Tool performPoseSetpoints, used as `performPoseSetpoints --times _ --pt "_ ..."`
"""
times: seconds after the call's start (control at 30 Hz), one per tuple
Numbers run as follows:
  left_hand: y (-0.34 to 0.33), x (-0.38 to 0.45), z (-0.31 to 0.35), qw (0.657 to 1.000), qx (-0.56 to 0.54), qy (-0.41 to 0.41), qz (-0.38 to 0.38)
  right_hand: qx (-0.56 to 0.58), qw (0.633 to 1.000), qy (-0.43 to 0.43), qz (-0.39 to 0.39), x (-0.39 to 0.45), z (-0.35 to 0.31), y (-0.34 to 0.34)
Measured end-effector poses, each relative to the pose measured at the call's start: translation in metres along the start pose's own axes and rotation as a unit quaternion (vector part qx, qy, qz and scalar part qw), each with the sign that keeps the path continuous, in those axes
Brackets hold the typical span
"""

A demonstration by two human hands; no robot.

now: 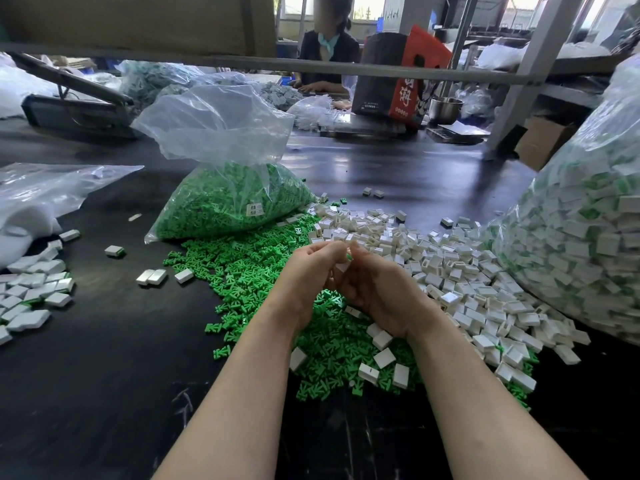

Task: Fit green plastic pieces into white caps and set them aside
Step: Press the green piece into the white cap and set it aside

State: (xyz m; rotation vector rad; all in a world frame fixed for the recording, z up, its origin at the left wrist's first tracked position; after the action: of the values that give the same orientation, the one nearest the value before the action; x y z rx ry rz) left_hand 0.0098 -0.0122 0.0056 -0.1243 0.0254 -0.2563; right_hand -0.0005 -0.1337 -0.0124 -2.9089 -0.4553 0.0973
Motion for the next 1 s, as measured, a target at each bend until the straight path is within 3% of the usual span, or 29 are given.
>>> performPoseSetpoints --times 0.37,0.57,0.77,1.0 --pt "0.013 0.002 -0.003 0.999 -0.034 0.026 -0.024 0.042 0.999 0.0 -0.007 -0.001 -0.003 -0.001" --pt "0.021 0.0 0.002 0.999 0.013 -0.048 0.0 0.051 0.998 0.001 0.041 -0.002 -0.004 0.007" --pt "0.021 -0.001 0.003 0.979 0.145 -0.14 0.026 -0.065 0.983 0.107 0.133 -0.003 -0.009 0.008" --pt "0.022 -0.002 0.004 0.954 0.236 -0.186 0.013 -0.212 0.955 0.132 0.159 -0.004 -0.012 0.005"
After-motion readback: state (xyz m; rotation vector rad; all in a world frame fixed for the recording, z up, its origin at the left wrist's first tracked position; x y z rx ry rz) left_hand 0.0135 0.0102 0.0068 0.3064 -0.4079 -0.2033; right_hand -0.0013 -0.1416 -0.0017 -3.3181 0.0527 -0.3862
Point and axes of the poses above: each hand's wrist, its own x-axis towards the middle knuckle, its own y-axis out of the back of the hand, z = x × y, the point moved 1 cm from there along x, towards the middle knuckle, and after that the axes turned 2 degrees about -x, right-handed, at the moved point
